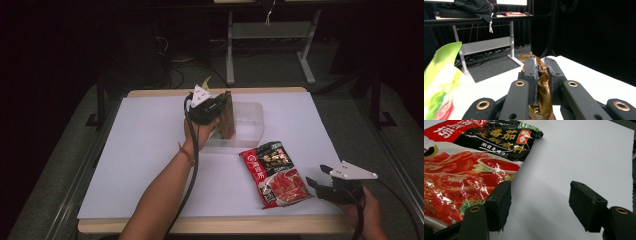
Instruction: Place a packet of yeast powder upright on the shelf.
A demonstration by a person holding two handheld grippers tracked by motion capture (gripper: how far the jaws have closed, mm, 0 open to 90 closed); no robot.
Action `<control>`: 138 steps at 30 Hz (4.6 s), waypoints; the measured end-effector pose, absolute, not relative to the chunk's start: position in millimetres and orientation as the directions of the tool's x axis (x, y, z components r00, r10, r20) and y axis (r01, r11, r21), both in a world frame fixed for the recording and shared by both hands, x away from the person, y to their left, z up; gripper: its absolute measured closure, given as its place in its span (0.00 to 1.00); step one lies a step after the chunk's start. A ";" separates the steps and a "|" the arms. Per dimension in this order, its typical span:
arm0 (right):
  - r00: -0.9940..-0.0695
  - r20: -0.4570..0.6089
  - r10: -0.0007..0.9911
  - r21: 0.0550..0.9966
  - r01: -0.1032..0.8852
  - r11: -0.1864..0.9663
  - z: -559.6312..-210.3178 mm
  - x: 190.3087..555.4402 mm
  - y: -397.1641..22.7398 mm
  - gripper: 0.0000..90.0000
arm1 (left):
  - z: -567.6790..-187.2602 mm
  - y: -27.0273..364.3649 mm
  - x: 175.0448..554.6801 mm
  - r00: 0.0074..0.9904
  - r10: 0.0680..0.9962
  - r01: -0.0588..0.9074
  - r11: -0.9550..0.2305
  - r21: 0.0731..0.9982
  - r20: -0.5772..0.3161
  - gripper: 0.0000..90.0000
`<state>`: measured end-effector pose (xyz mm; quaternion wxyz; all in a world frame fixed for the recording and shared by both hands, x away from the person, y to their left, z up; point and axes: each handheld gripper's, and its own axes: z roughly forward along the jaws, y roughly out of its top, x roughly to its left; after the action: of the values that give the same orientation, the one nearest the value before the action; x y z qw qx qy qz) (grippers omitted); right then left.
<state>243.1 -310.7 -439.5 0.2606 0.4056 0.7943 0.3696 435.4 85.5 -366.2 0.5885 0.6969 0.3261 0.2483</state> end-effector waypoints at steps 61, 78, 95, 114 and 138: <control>-0.664 0.286 0.691 0.726 0.620 0.297 -451.8 254.2 -293.3 0.33 | -444.6 151.7 319.0 0.864 0.503 0.255 -0.452 0.855 0.008 0.17; -0.656 0.341 0.673 0.692 0.660 0.293 -455.6 256.0 -279.9 0.36 | -446.4 121.4 327.1 0.890 0.405 0.370 -0.377 0.849 -0.208 0.18; -0.663 0.330 0.672 0.703 0.648 0.293 -457.1 251.9 -267.4 0.37 | -447.4 57.9 344.8 0.845 0.446 0.480 -0.391 0.786 -0.294 0.15; -0.675 0.319 0.665 0.715 0.632 0.299 -458.2 251.1 -266.3 0.37 | -455.6 69.2 360.4 0.779 0.535 0.555 -0.341 0.759 -0.329 0.21; -0.704 0.291 0.648 0.743 0.593 0.310 -460.3 251.5 -257.3 0.38 | -457.8 42.2 357.6 0.824 0.457 0.524 -0.392 0.756 -0.334 0.34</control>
<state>251.5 -257.3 -460.3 0.0308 0.3835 0.8089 0.4447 357.6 42.2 -457.8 0.4661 0.8336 0.2941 -0.0360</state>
